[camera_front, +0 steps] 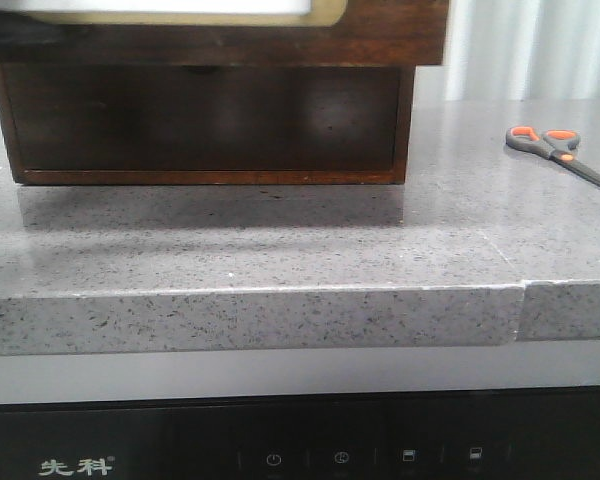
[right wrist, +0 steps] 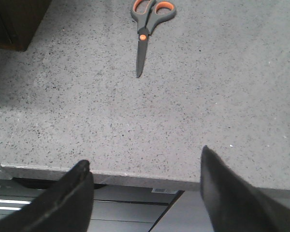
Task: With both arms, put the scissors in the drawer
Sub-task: 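Pull the drawer open toward the robot with the left gripper, then lower the right gripper over the grey-and-orange scissors and grasp them, then lift the scissors with the right gripper and carry them over the drawer, then lower the scissors into the open drawer and open the right gripper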
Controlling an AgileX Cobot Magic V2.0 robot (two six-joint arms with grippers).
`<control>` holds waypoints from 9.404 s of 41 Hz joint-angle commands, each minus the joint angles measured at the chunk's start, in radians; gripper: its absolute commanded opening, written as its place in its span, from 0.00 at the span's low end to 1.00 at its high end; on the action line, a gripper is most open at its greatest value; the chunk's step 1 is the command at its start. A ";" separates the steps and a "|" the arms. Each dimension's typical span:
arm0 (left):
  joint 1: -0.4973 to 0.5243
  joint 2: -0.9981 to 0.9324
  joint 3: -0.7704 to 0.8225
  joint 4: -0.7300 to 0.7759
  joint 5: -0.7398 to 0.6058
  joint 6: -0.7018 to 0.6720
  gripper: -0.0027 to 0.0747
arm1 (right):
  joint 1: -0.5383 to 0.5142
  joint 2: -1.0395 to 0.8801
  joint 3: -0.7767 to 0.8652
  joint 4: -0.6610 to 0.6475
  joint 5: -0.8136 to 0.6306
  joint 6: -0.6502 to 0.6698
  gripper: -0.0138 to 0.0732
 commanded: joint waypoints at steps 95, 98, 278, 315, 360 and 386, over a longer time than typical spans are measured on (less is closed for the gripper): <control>-0.487 -0.442 -0.489 1.686 -0.187 -0.772 0.64 | -0.005 0.010 -0.033 0.006 -0.073 -0.009 0.73; -0.487 -0.442 -0.489 1.686 -0.198 -0.772 0.64 | -0.005 0.011 -0.036 0.006 -0.088 -0.009 0.73; -0.487 -0.442 -0.489 1.686 -0.200 -0.772 0.64 | 0.617 1.084 -1.183 0.255 0.140 -0.757 0.26; -0.487 -0.442 -0.489 1.686 -0.200 -0.772 0.64 | 0.615 1.159 -1.183 0.262 0.147 -0.755 0.54; -0.487 -0.442 -0.489 1.686 -0.200 -0.772 0.64 | 0.612 0.330 -0.617 0.035 0.226 -0.009 0.54; -0.487 -0.442 -0.489 1.686 -0.200 -0.772 0.60 | 0.612 0.019 -0.314 -0.009 0.197 -0.009 0.49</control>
